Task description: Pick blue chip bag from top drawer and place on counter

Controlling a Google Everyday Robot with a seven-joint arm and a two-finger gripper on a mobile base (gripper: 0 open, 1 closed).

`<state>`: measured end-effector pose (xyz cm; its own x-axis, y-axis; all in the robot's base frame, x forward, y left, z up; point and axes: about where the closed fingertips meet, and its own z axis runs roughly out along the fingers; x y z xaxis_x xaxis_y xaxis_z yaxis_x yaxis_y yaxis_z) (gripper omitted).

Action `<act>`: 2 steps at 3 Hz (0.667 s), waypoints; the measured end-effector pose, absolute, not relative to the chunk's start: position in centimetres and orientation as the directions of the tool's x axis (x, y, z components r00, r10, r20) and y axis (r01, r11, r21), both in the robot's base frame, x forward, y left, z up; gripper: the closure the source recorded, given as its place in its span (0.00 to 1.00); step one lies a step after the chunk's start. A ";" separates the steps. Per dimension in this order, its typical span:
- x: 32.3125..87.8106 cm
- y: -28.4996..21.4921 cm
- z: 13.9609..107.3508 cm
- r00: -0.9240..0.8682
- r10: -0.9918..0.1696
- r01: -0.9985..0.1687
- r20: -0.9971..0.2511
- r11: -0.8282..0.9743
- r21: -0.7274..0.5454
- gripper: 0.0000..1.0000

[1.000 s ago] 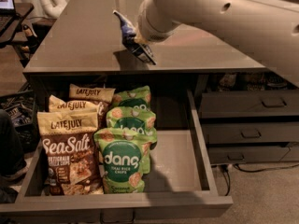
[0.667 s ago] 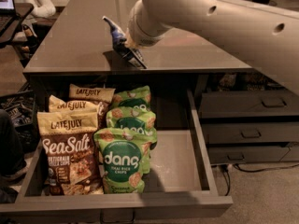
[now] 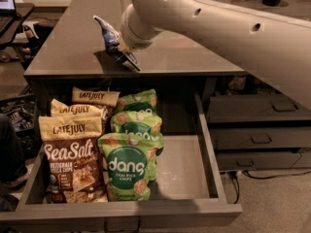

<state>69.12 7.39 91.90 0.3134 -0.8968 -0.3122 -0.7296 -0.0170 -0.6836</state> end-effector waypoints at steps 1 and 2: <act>70.7 8.2 91.3 0.330 -0.897 -0.722 -0.294 -0.039 -0.690 1.00; 70.8 8.2 91.3 0.331 -0.897 -0.722 -0.295 -0.039 -0.690 0.82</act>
Offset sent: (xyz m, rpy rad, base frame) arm 0.0143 0.0071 -0.0053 -0.0147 -0.0088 0.0139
